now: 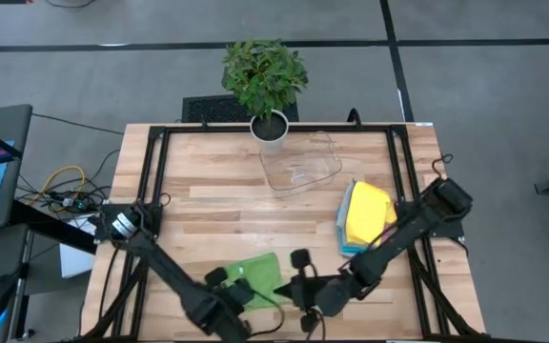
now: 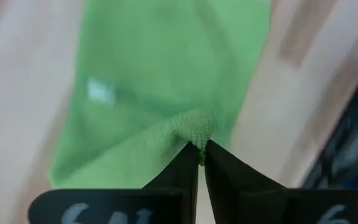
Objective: Fold microfiber towels
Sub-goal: Fold the green microfiber cloth
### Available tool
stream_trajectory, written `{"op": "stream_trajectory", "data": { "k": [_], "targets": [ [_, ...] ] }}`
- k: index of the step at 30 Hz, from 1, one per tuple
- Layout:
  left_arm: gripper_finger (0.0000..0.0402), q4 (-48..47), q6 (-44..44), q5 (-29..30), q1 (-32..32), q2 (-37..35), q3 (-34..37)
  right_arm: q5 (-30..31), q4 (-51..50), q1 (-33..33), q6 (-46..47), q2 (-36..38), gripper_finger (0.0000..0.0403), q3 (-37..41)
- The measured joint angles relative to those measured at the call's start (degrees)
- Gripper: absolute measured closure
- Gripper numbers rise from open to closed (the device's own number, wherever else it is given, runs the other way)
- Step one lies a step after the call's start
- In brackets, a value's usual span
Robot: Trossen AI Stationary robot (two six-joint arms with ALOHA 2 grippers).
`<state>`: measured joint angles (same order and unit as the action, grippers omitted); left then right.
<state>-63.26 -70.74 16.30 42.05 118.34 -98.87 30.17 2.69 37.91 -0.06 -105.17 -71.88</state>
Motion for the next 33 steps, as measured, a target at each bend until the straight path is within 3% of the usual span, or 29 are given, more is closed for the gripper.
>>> {"op": "stream_trajectory", "data": {
  "k": [4,10,17,29,33],
  "targets": [
    [0.0386,4.5,9.5,2.3,-4.4,-0.1,-0.8,5.3,-7.5,1.9,4.5,3.0,0.0385,-0.1],
    [0.0386,16.0,22.2,-1.2,-8.8,1.1,-0.6,12.9,-16.8,5.7,14.7,3.3,0.0381,0.0],
    [0.0386,22.4,25.3,-8.9,-11.2,3.9,-0.2,15.1,-19.6,8.7,19.6,3.3,0.0384,0.0],
    [0.0386,25.6,24.2,-11.0,-10.8,4.4,0.7,15.6,-20.7,9.0,21.1,3.3,0.0384,0.0],
    [0.0384,28.5,24.0,-15.3,-10.8,7.0,0.6,15.7,-20.6,9.0,21.1,3.3,0.0382,0.0]
  ]
}}
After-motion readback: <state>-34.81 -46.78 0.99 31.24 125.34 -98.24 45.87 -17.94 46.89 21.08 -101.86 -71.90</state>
